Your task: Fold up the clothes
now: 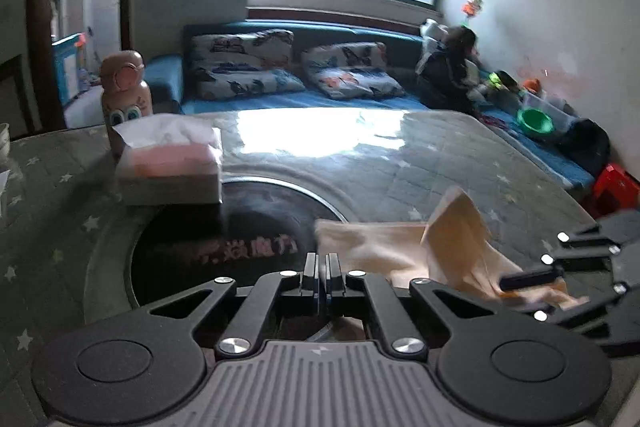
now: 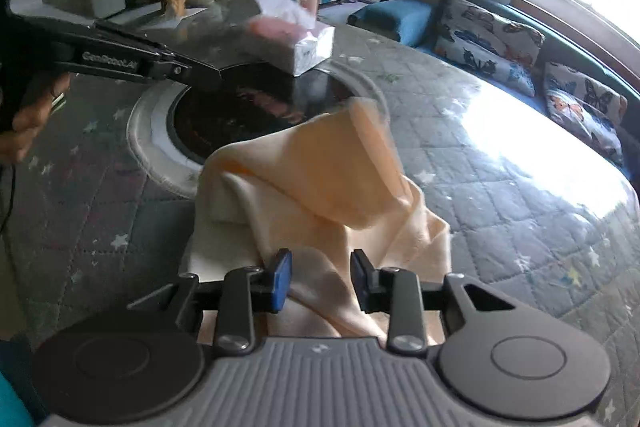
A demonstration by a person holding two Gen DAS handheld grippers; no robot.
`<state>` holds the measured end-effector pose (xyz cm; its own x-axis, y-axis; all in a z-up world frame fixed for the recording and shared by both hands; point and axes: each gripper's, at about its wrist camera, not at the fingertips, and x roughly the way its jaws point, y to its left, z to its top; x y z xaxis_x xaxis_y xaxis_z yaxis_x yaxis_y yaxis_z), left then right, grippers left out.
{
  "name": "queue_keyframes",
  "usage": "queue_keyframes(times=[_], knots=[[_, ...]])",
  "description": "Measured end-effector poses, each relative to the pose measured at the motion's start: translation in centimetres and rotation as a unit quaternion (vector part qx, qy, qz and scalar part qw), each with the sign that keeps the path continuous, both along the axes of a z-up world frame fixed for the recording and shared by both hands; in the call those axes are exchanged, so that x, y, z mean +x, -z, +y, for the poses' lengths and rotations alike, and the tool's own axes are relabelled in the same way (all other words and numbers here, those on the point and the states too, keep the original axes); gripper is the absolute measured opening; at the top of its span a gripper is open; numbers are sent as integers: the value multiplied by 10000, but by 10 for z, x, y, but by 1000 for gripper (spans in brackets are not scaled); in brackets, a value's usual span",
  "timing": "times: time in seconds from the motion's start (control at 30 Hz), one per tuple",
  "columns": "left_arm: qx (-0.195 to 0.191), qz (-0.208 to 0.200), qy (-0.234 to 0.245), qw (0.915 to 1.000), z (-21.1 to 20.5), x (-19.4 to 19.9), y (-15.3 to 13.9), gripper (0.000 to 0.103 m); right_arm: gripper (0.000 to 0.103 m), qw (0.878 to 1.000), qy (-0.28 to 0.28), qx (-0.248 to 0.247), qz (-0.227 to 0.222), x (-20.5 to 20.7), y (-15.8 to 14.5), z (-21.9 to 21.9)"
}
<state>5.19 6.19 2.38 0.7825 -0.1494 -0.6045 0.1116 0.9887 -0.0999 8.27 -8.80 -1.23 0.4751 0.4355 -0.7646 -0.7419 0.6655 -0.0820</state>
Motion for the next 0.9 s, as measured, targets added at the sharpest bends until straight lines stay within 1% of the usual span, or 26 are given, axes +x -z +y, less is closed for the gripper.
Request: queue_keyframes(times=[0.03,0.13,0.2,0.23,0.27,0.3,0.33,0.37,0.47,0.57,0.63,0.7,0.77,0.8,0.83,0.87,0.9], knots=[[25,13,101,9999,-3,-2,0,4,35,10000,-26,-22,-21,-1,0,1],[72,76,374,9992,-18,-2,3,11,35,9999,-1,-117,-74,-3,1,5],[52,88,513,9986,-32,3,4,16,35,10000,28,-12,6,-3,0,2],[33,99,528,9985,-37,7,4,22,35,10000,42,41,-5,-5,-2,-1],[15,110,543,9985,-43,11,4,32,35,9999,49,93,-14,-7,-4,-4],[-6,126,550,9984,-47,15,4,38,35,9999,49,145,-22,-9,-7,-7],[-47,179,501,9986,-50,19,5,52,35,9998,48,195,-32,-10,-9,-10],[-136,223,440,9987,-49,21,6,54,35,9997,32,240,-44,-12,-12,-12],[-370,337,386,9980,-45,20,8,55,36,9995,-168,259,-51,-18,-17,-13],[-576,446,417,9965,-41,16,8,55,36,9994,-315,142,-55,-18,-11,-8],[-561,423,437,9966,-42,15,6,57,34,9997,-219,34,-109,-14,-4,-3],[-543,478,456,9963,-45,17,7,57,28,9999,-99,22,-74,-8,2,0],[-565,643,440,9954,-48,26,13,55,16,10000,17,55,-26,-3,7,1],[-573,695,411,9951,-49,29,15,55,13,10000,61,69,-35,-2,8,1],[-636,728,392,9945,-49,32,18,53,7,9999,95,78,-57,-3,8,0],[-699,760,374,9940,-48,35,20,45,4,9998,123,78,-111,-4,7,-2],[-761,793,355,9933,-48,37,22,41,4,9996,172,67,-194,-6,5,-4]])
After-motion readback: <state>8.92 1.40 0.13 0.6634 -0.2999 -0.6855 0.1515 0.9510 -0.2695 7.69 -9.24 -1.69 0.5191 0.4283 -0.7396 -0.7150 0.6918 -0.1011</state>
